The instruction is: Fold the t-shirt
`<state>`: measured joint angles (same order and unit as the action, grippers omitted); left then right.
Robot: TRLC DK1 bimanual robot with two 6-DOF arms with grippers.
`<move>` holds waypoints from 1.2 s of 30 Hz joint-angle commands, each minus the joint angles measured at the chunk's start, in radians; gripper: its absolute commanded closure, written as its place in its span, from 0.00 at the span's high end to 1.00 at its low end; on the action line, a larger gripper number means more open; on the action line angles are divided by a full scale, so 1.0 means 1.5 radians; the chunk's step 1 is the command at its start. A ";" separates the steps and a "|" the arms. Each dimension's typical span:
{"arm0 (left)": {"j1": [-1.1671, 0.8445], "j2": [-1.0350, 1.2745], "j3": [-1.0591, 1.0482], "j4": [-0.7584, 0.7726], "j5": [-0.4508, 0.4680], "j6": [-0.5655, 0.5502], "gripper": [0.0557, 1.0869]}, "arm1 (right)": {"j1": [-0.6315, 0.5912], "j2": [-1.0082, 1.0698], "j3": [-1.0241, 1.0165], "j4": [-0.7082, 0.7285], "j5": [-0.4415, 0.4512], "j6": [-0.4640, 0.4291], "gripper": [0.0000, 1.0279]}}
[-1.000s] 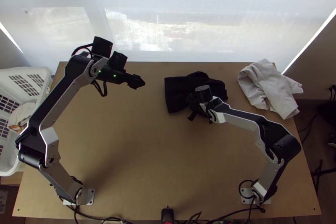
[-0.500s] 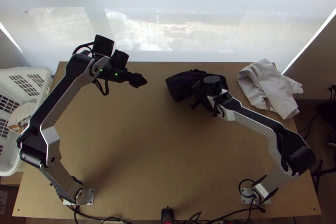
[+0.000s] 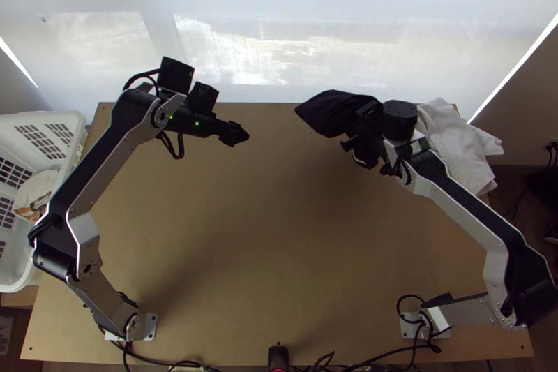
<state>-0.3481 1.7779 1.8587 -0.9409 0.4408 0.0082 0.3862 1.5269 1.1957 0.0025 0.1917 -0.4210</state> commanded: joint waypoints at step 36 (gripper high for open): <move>0.009 -0.154 -0.164 -0.034 -0.012 0.035 0.95 | -0.504 0.152 0.027 0.190 -0.071 -0.040 0.03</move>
<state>-0.3462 1.5970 1.6718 -0.9859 0.4248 0.0502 -0.3424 1.6375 1.2579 0.2298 0.0891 -0.4545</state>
